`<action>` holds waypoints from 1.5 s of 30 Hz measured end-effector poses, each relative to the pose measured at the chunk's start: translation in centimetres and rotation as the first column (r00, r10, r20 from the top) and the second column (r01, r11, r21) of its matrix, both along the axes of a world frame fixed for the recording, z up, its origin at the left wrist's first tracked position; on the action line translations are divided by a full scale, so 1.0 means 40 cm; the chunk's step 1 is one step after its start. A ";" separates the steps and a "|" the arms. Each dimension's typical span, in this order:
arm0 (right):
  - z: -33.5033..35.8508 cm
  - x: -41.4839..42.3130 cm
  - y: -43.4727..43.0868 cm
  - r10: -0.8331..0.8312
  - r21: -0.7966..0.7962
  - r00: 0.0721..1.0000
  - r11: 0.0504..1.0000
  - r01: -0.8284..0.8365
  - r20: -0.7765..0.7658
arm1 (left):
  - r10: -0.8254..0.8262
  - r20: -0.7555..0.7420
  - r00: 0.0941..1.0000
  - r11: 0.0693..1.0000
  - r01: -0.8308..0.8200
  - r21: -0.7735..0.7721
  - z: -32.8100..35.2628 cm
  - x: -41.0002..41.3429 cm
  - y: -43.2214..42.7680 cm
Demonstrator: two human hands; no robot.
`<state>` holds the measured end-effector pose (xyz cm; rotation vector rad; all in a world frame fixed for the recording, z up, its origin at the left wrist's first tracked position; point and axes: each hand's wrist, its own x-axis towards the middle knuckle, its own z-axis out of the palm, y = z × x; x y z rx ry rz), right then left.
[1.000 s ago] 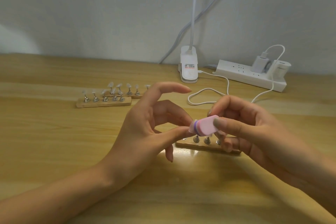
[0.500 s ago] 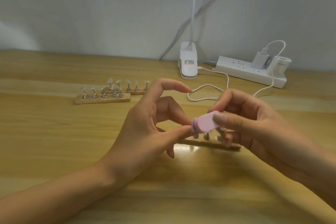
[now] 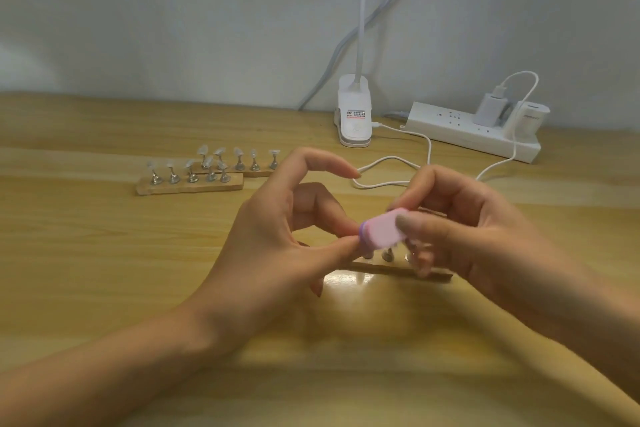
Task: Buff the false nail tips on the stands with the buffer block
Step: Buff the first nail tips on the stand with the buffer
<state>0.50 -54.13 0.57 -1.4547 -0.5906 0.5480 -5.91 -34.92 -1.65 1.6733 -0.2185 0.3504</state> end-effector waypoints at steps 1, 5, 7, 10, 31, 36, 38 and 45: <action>0.001 0.003 -0.001 -0.015 0.007 1.000 1.000 0.015 -0.009 | 0.003 -0.011 1.000 1.000 -0.003 -0.010 0.001 0.000 -0.001; -0.006 -0.008 0.004 0.107 -0.006 0.994 0.994 -0.107 0.026 | -0.024 -0.063 0.998 0.998 0.020 -0.059 0.002 -0.004 -0.004; -0.003 0.002 0.000 0.051 -0.011 0.998 0.999 -0.050 0.035 | -0.024 -0.089 0.996 0.997 0.017 -0.082 0.001 -0.001 -0.003; -0.006 0.002 0.002 0.028 0.020 1.000 0.999 -0.028 -0.004 | -0.025 -0.129 0.991 0.992 0.008 -0.128 0.003 0.001 -0.003; 0.003 0.009 -0.006 0.012 0.033 0.999 0.999 -0.013 0.044 | -0.106 -0.147 0.983 0.975 0.074 -0.209 0.014 0.001 0.003; -0.005 -0.004 -0.008 0.112 0.027 0.992 0.993 -0.114 0.058 | -0.134 -0.110 0.985 0.979 0.114 -0.172 0.010 0.001 0.005; 0.000 0.004 -0.014 0.136 0.015 0.989 0.990 -0.137 0.058 | -0.126 -0.097 0.987 0.983 0.111 -0.143 0.012 0.000 0.008; 0.062 0.069 -0.073 0.275 -0.036 0.947 0.961 -0.273 0.166 | -0.080 -0.051 0.995 0.997 0.080 -0.004 0.007 0.001 0.023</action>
